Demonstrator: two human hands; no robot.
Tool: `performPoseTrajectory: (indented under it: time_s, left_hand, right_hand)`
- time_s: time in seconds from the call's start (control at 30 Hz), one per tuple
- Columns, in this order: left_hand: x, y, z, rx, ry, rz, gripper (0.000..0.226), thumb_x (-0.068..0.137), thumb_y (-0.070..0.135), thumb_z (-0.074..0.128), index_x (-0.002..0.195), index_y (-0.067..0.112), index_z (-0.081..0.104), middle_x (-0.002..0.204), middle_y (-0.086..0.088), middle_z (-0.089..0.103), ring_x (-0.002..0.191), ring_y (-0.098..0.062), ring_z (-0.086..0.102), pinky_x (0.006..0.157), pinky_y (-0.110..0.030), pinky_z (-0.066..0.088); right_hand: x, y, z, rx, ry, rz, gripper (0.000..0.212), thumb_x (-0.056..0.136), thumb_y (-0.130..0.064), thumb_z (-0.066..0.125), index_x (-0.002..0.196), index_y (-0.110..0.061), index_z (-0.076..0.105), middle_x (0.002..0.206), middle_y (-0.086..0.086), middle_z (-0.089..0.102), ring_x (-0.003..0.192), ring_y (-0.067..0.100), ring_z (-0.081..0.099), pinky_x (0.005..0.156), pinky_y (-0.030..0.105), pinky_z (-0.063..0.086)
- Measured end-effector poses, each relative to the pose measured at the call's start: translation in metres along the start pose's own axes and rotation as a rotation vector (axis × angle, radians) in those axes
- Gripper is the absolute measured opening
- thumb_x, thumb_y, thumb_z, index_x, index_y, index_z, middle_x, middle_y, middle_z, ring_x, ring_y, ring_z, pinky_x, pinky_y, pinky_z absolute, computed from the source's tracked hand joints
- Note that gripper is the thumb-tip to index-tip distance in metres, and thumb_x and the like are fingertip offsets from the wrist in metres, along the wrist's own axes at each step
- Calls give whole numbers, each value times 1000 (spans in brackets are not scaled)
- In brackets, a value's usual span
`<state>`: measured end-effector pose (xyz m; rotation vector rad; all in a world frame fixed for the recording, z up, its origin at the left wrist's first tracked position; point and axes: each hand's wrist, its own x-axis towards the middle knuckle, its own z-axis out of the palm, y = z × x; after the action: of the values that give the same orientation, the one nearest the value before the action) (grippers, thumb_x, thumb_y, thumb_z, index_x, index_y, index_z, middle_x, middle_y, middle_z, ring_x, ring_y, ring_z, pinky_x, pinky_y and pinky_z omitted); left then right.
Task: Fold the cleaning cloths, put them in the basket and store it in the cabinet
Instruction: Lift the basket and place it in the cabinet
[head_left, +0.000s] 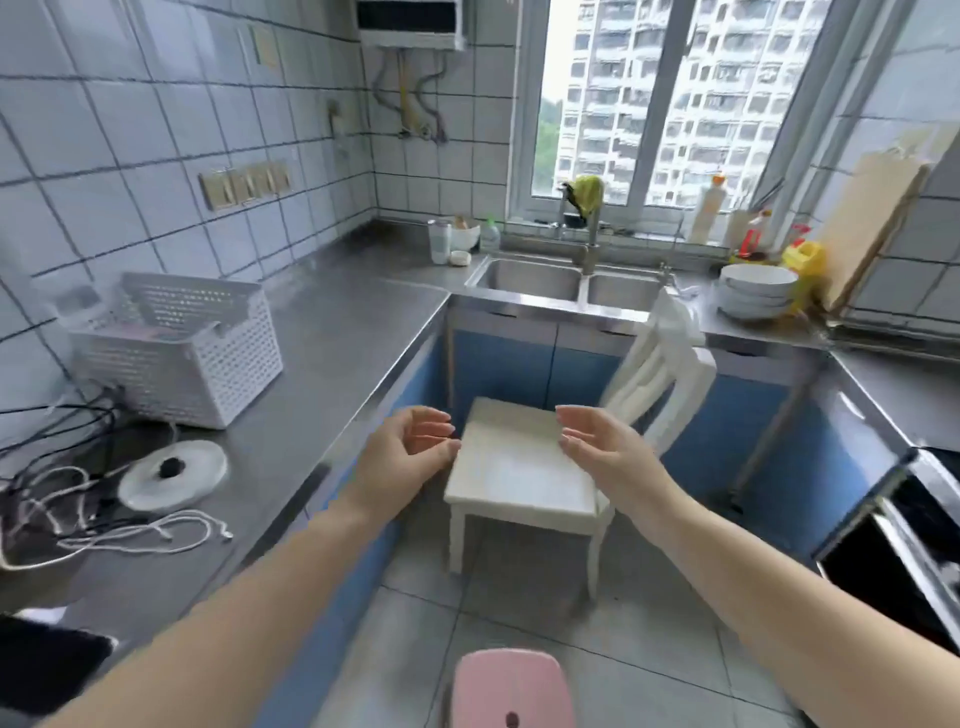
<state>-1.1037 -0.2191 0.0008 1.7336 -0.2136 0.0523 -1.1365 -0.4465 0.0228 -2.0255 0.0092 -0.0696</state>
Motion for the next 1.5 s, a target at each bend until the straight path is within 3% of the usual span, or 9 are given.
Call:
performPoseTrajectory:
  time_s: [0.13,0.27,0.47,0.8,1.0,1.07,1.17,1.33,1.5]
  left_hand:
    - [-11,-22,-91,54,110,-38,23,80,0,69,91,17,58,87,1,65,68,9,62,66,-6,48]
    - [-25,-43,-167,74,230,-89,24,80,2,69,92,19,58,90,1,65,83,-7,63,73,-9,50]
    - [-35,-70,-237,24,405,-170,22,82,5,69,92,22,59,91,3,67,87,-8,63,75,-17,47]
    - [21,-103,-276,-66,589,-225,20,83,4,67,93,19,60,96,0,67,86,-6,62,72,-13,48]
    - [125,-123,-297,-93,738,-239,26,81,1,68,92,22,59,97,5,65,95,-14,61,88,-25,47]
    - [162,-128,-301,-106,789,-256,30,83,3,67,104,21,57,109,7,61,105,-12,57,94,-25,44]
    - [209,-141,-304,-83,834,-319,57,84,16,69,135,20,45,129,12,47,123,-6,43,109,-32,34]
    - [261,-164,-313,-137,973,-467,98,64,59,68,147,30,24,150,9,35,136,-9,34,114,-41,27]
    - [290,-177,-320,-216,1117,-502,71,88,23,64,147,28,25,142,4,45,127,-14,46,110,-37,33]
  right_hand:
    - [20,-26,94,65,-93,-16,30,94,-22,55,123,-27,52,123,-10,57,115,8,54,94,23,44]
    - [36,-53,172,86,-205,-14,32,94,-19,54,126,-21,52,123,-5,59,115,11,56,99,28,45]
    - [70,-80,241,84,-335,-24,34,94,-18,55,128,-15,54,122,-1,61,111,13,57,97,29,45]
    - [198,-95,311,152,-414,-39,26,93,-17,57,119,-19,57,115,3,65,106,21,60,96,37,48]
    - [322,-103,342,151,-465,-62,19,93,-18,56,112,-23,55,104,-5,65,96,16,59,93,38,48]
    - [368,-108,349,136,-478,-67,22,93,-19,55,115,-20,55,102,-9,64,95,13,59,92,37,48]
    - [431,-112,359,81,-517,-108,34,93,-18,56,127,-16,52,116,-6,61,107,12,58,95,36,48]
    - [515,-116,386,104,-557,-57,49,91,-24,58,138,-22,41,135,1,46,128,17,44,104,45,42]
    - [566,-112,419,178,-646,96,56,92,-25,57,143,-18,34,135,1,45,109,16,49,96,39,46]
